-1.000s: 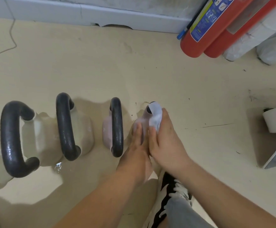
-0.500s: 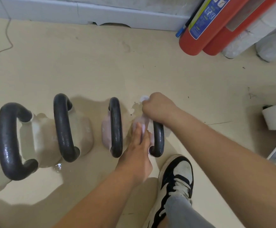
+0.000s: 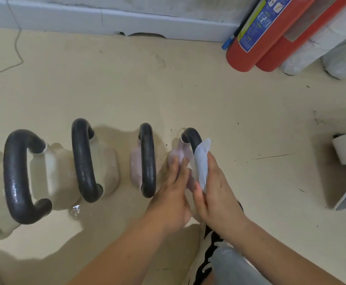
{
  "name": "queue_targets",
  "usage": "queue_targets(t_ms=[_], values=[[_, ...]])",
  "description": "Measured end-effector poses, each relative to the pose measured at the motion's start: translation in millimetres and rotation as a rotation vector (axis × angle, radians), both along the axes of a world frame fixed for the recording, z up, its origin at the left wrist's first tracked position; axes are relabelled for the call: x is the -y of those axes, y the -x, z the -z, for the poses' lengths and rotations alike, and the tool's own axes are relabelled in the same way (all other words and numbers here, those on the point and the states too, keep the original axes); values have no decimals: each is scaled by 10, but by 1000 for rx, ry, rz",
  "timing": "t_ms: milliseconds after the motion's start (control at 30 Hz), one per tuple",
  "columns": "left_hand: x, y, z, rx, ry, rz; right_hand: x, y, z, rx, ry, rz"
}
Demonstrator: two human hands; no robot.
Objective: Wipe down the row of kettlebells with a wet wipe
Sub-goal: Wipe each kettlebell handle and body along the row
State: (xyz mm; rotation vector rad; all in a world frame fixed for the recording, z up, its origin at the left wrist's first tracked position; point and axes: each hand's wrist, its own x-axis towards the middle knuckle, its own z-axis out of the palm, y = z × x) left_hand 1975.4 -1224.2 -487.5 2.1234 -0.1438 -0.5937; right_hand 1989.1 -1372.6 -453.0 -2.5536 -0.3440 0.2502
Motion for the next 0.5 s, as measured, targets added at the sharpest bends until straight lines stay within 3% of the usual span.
queue_targets(t_ms=[133, 233, 333, 500], values=[[57, 21, -14, -25, -92, 25, 353, -178, -63, 54, 158, -141], [211, 16, -43, -30, -167, 10, 341, -167, -102, 99, 229, -113], [277, 15, -102, -68, -185, 8, 40, -284, -223, 126, 354, -89], [160, 19, -10, -31, -254, 83, -626, -951, -357, 15, 595, -142]])
